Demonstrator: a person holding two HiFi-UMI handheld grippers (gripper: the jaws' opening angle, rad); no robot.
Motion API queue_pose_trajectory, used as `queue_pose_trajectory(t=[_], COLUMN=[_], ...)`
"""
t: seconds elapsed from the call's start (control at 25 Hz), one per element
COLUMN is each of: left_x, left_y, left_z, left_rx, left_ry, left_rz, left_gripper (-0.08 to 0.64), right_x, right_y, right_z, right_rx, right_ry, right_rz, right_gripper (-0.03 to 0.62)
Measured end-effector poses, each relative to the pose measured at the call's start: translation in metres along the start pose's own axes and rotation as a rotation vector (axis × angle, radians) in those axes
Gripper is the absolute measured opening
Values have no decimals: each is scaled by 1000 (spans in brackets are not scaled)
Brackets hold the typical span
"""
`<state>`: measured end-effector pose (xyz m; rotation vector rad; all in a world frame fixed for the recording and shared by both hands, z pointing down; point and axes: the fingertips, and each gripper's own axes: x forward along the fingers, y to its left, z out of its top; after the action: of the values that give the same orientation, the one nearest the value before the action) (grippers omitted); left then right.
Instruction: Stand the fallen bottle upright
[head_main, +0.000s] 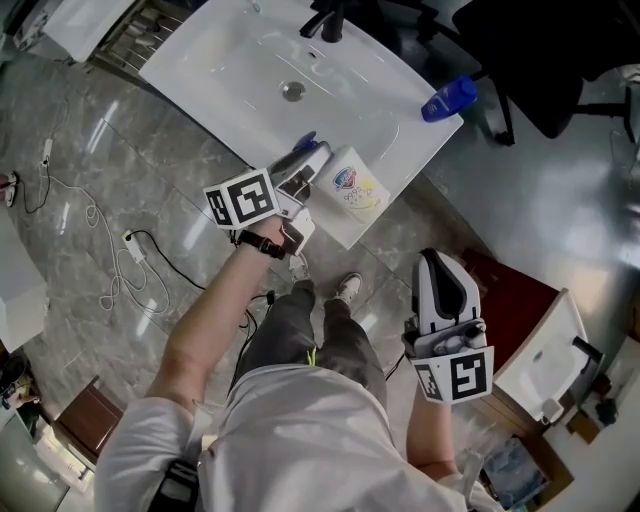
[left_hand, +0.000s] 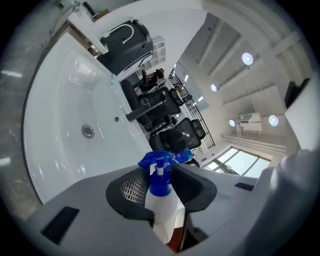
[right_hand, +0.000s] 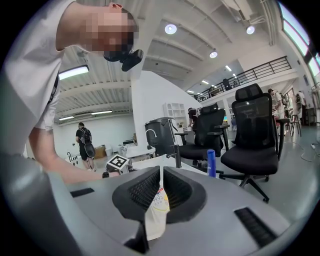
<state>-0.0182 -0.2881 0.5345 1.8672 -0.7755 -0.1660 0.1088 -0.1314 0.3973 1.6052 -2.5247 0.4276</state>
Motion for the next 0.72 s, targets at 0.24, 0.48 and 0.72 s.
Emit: queue_pose_trajectory(t=[0.24,0.48,0.72], left_x=[-9,-10,-10], left_y=[-26,-56,-85], left_z=[7,-1,-16], left_rx=[180,388,604], left_ry=[-36,-36,-46], left_rz=[24,34,50], left_gripper=[144,143,143], right_x=[-13,-29,-46], right_y=[5,3,1], right_z=[2,-1,-1], right_rx=[-7,-7,-8], right_ry=[-8,-11,-20], right_rz=[6,-1,-4], right_gripper=[46,46,46])
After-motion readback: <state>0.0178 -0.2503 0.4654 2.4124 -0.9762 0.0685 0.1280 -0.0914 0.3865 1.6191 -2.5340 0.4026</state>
